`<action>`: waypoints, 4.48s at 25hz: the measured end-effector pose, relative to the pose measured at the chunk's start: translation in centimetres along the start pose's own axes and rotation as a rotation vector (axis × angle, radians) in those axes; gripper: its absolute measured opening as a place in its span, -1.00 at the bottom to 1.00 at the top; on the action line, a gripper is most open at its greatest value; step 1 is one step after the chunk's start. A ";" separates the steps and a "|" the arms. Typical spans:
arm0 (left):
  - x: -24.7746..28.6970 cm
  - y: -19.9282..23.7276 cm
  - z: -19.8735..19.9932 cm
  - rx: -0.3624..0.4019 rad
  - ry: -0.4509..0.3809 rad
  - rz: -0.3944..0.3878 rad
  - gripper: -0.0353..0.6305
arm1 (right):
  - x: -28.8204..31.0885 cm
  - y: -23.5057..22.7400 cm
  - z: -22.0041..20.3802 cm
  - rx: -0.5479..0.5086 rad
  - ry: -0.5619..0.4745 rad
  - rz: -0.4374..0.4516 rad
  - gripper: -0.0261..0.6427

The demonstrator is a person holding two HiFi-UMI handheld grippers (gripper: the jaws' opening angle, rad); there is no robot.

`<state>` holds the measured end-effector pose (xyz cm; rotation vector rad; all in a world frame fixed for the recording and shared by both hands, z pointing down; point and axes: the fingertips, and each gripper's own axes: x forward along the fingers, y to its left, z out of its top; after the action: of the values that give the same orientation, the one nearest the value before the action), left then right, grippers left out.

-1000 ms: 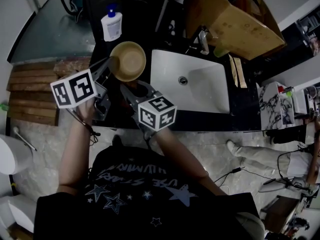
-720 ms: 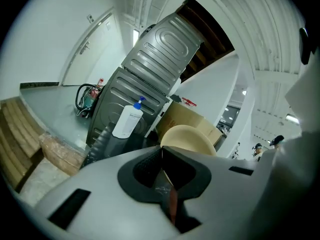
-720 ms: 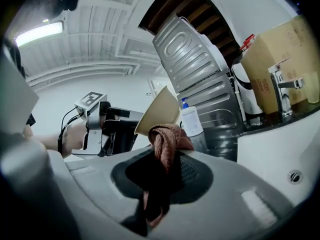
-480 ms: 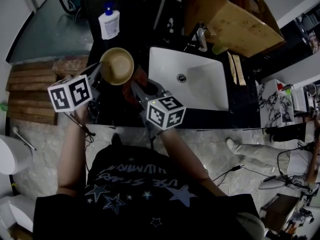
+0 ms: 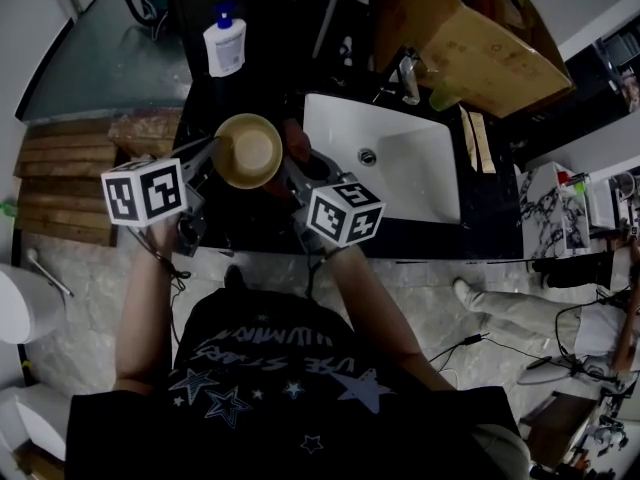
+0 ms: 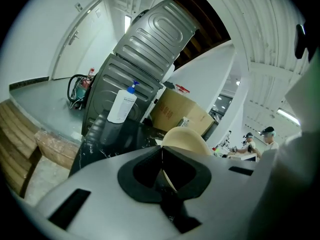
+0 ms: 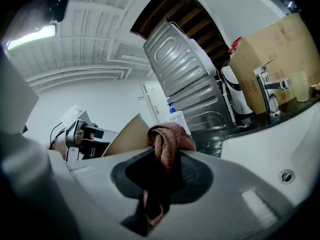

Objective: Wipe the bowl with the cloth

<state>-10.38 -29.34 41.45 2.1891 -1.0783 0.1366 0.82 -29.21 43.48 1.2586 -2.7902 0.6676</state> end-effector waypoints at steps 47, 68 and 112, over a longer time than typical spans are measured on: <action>3.8 5.3 -3.9 0.159 0.250 0.090 -0.83 | -1.2 -3.7 1.1 -0.016 -0.004 -0.111 -0.72; -3.5 -0.4 -8.0 0.292 -0.044 0.305 -0.41 | -10.8 -0.6 -2.0 -0.034 0.019 -0.003 -0.72; -24.7 -11.0 -23.4 0.343 -0.132 0.108 -0.42 | -26.0 19.9 -11.4 -0.118 -0.018 -0.073 -0.72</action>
<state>-13.78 6.17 44.24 2.4706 -1.3294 0.2436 2.30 5.31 41.69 1.3421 -2.7363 0.4830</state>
